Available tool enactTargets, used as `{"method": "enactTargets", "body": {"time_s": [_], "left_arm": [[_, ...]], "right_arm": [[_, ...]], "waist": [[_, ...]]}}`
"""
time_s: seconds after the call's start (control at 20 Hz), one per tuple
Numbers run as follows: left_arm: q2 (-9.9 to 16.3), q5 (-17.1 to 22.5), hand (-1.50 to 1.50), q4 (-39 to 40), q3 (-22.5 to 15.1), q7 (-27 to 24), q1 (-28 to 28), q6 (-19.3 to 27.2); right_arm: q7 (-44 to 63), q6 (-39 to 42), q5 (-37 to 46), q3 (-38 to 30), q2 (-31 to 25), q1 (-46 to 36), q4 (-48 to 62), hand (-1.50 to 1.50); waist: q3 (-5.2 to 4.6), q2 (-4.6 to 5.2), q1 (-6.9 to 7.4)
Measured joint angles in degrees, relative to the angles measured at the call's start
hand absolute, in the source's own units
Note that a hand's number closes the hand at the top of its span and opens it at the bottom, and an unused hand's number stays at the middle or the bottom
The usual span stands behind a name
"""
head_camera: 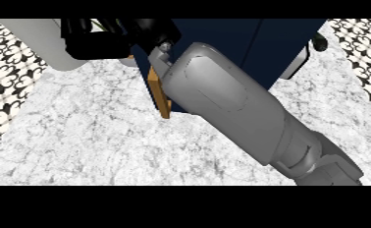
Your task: Pick up the wine, place it into the cabinet and close the cabinet
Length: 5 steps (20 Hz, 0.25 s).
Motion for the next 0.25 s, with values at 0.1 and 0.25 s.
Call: {"method": "enactTargets", "body": {"time_s": [0.1,0.25], "left_arm": [[-0.06,0.07,1.50,-0.06,-0.04,0.20,-0.03,0.14],[0.00,0.05,1.50,-0.45,-0.09,0.56,-0.13,0.36]], "right_arm": [[-1.38,0.14,0.69,0.35,-0.26,0.37,0.14,1.50],[-3.27,0.36,1.29,0.55,-0.50,0.99,0.13,1.50]], "waist": [[-0.16,-0.14,0.10],[-0.34,-0.25,0.22]]}}
